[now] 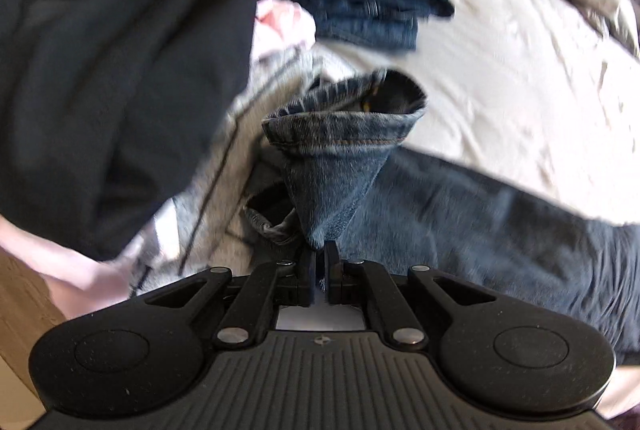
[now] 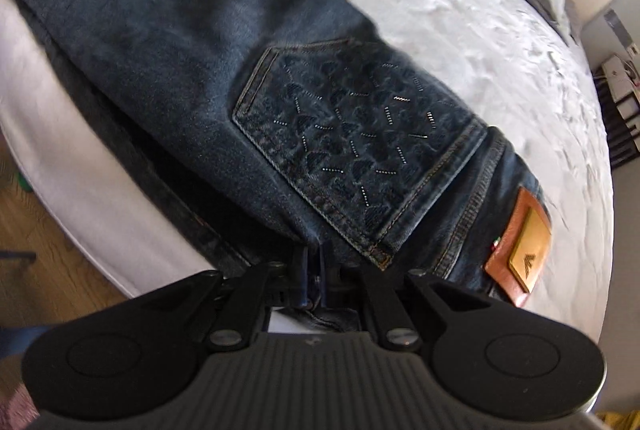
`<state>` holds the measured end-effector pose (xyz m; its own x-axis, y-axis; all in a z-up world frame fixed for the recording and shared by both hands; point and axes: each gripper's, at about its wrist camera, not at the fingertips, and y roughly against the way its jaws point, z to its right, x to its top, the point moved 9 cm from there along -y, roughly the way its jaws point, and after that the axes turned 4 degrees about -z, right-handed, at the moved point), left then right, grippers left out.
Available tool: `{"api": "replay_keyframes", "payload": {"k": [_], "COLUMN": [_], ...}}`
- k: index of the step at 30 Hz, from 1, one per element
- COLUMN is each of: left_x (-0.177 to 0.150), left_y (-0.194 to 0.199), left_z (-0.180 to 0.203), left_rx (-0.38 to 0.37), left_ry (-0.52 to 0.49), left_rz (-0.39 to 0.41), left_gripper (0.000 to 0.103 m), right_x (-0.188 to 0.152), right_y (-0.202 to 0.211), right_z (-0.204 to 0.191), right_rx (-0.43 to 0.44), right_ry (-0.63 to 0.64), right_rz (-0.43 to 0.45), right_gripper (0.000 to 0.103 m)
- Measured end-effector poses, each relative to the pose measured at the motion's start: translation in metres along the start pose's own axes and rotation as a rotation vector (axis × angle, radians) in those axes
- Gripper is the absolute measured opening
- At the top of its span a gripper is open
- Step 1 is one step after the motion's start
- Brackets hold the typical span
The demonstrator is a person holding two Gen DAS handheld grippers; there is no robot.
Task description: Fold clothes
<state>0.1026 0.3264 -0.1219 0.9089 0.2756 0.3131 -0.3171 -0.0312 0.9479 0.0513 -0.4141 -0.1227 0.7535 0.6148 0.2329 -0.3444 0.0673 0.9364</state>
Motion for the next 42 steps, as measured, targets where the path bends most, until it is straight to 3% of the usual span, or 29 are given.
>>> {"api": "replay_keyframes", "payload": {"k": [4,6,9,10,11,16,23,27,31,35,42], "left_x": [-0.002,-0.008,-0.011,-0.011,-0.012,-0.001,0.019,0.029,0.032,0.027,-0.001], "left_y": [-0.008,-0.005,0.007,0.012,0.016,0.041,0.072,0.091,0.088,0.075,0.043], "left_z": [-0.001,-0.006,-0.007,-0.007,-0.006,0.006,0.024,0.046,0.07,0.091,0.124], "left_rx": [0.005,0.015,0.027,0.022,0.015,0.014,0.123,0.188,0.145,0.034,0.013], "left_ry": [-0.001,-0.016,-0.055,-0.055,-0.054,-0.089,-0.159,-0.247,-0.296,-0.335,-0.546], "left_rz": [-0.025,-0.015,0.02,0.032,0.045,0.159,0.333,0.461,0.447,0.354,0.226], "left_gripper": [0.004,0.014,0.041,0.054,0.054,0.052,0.051,0.051,0.051,0.051,0.051], "right_x": [0.003,0.005,0.008,0.009,0.009,0.013,0.0,-0.017,-0.034,-0.04,-0.009], "right_y": [-0.006,-0.005,0.01,0.016,0.022,0.028,0.038,0.033,0.022,0.029,0.025], "right_z": [-0.001,-0.003,0.0,0.001,0.003,0.028,0.095,0.124,0.13,0.119,0.052], "right_rx": [0.001,-0.005,0.015,0.023,0.019,-0.076,-0.204,-0.188,-0.137,-0.128,-0.092], "right_ry": [-0.017,-0.005,-0.042,-0.063,-0.078,-0.169,-0.528,-0.729,-0.835,-0.808,-0.408], "right_rz": [-0.029,-0.043,-0.006,0.022,0.047,0.084,0.164,0.176,0.127,0.134,0.18], "right_gripper": [0.013,0.015,0.025,0.045,0.055,0.053,0.054,0.055,0.055,0.055,0.055]}}
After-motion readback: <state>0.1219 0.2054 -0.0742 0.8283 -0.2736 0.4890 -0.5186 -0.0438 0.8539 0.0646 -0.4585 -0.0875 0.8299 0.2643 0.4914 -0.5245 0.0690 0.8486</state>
